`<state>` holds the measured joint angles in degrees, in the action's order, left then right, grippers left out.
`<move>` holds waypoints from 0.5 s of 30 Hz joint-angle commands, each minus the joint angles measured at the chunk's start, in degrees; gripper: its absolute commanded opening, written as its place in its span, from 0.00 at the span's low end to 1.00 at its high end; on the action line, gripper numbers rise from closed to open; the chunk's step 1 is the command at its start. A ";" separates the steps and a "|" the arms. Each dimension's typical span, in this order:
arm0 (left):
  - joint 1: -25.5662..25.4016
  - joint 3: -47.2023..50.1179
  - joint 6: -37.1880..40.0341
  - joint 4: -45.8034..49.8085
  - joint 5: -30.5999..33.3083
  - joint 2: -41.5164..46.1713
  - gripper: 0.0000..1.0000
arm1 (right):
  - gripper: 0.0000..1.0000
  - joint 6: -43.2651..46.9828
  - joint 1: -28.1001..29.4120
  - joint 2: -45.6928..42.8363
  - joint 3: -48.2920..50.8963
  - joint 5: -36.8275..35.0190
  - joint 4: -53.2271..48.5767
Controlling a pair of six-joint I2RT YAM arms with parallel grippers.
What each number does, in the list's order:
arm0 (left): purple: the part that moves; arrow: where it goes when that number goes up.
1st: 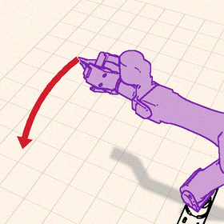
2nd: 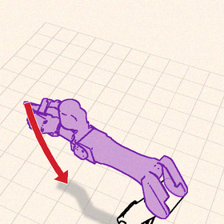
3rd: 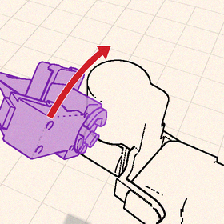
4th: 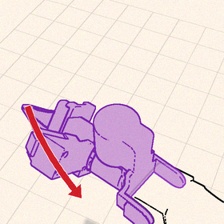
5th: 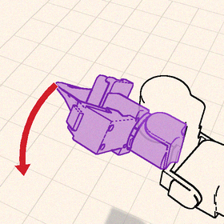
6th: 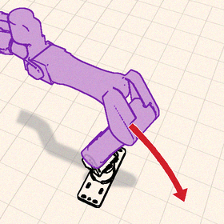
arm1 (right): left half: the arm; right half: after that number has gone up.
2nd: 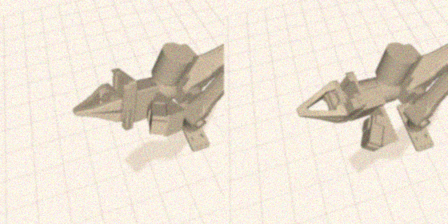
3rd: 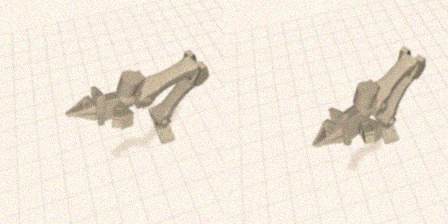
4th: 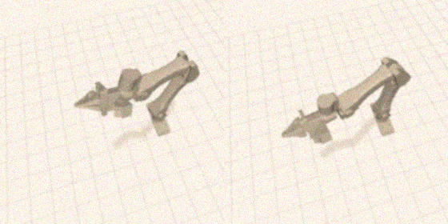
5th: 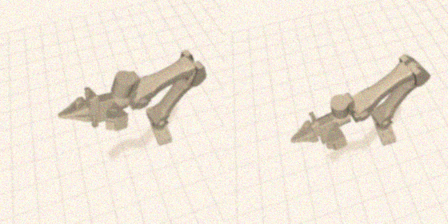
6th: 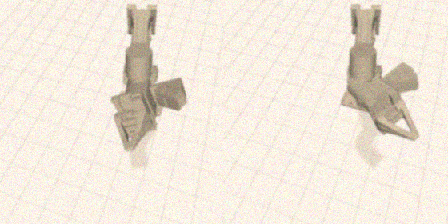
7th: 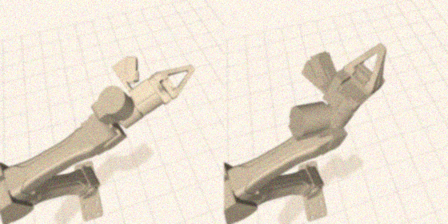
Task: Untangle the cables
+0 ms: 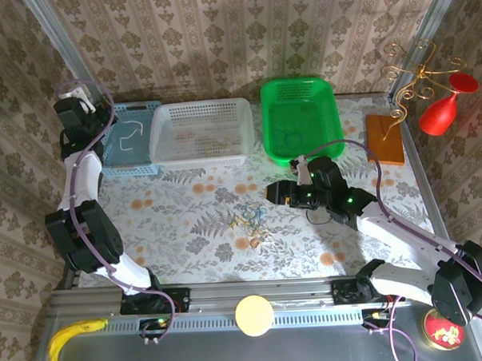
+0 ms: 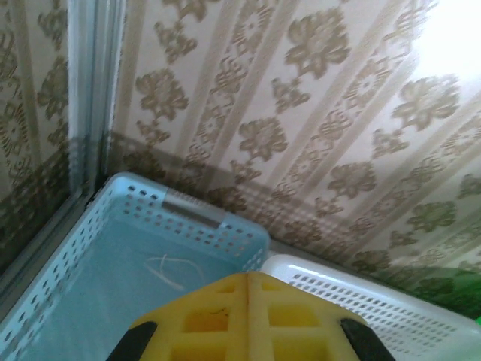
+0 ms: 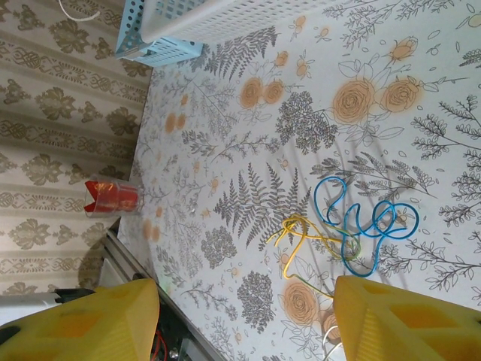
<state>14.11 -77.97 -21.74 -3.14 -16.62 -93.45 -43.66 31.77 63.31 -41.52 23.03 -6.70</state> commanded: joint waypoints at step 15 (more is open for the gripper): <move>0.14 4.12 8.37 4.10 -0.29 -4.37 0.45 | 0.64 1.12 -0.39 -2.09 1.10 -0.98 -1.85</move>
<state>13.98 -73.56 -15.62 -0.93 -16.47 -97.80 -43.62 31.70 62.48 -40.64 22.79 -7.57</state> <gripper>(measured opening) 0.404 0.643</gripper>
